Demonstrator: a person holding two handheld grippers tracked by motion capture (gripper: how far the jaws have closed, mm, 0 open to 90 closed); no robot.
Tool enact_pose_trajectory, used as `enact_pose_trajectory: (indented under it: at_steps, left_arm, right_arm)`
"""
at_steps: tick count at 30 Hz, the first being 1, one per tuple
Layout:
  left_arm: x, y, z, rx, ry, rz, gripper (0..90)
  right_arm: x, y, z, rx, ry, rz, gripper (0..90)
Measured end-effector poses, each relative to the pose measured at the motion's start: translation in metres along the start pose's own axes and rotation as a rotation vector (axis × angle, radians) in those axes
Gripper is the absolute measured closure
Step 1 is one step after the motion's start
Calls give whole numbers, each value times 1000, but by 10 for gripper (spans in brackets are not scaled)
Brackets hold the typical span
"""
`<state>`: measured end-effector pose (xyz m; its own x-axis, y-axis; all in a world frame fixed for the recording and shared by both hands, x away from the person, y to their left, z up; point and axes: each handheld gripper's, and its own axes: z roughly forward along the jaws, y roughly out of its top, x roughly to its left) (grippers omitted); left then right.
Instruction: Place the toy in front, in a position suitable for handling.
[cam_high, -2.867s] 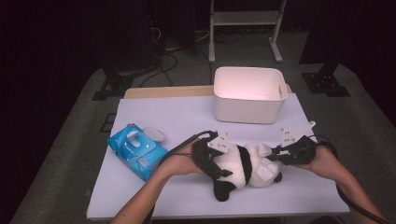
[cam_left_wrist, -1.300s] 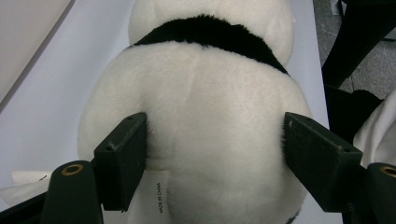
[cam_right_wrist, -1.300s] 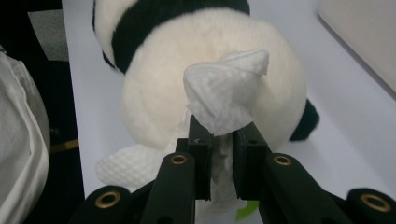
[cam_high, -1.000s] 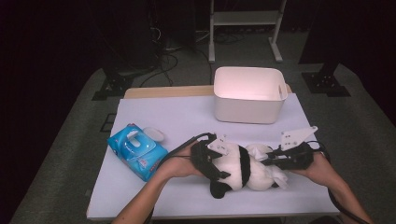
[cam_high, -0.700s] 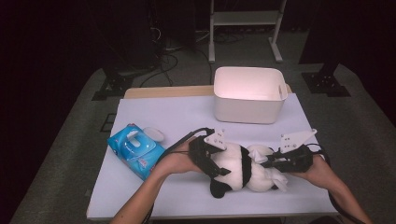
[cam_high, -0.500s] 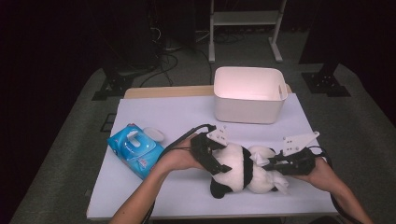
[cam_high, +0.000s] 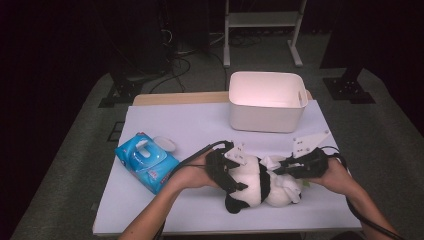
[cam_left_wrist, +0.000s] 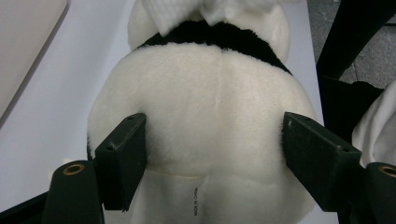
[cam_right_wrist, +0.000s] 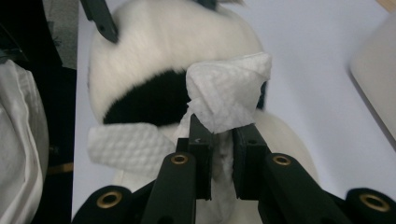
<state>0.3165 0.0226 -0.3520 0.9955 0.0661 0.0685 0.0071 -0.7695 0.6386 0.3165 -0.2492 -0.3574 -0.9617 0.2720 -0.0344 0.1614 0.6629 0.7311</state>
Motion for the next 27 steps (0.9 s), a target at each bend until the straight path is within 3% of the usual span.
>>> enact_pose_trajectory:
  at_steps: [4,7,11,20,23,27]
  left_arm:
    - [-1,-1,0,-7,-1,8,252]
    - [-1,0,2,-6,-9,15,255]
    - [-1,0,3,5,-5,9,257]
    - [-6,-3,1,-4,6,24,258]
    - [-6,-6,1,-18,5,21,261]
    - [-6,-6,1,-25,3,19,264]
  right_arm:
    - [-3,-21,-19,11,-37,61,794]
    - [-6,-33,-27,3,-37,102,794]
    - [-11,-23,-20,14,-25,78,793]
    - [-30,21,19,52,43,17,792]
    - [-34,18,19,48,48,29,792]
    - [-38,2,2,30,15,80,793]
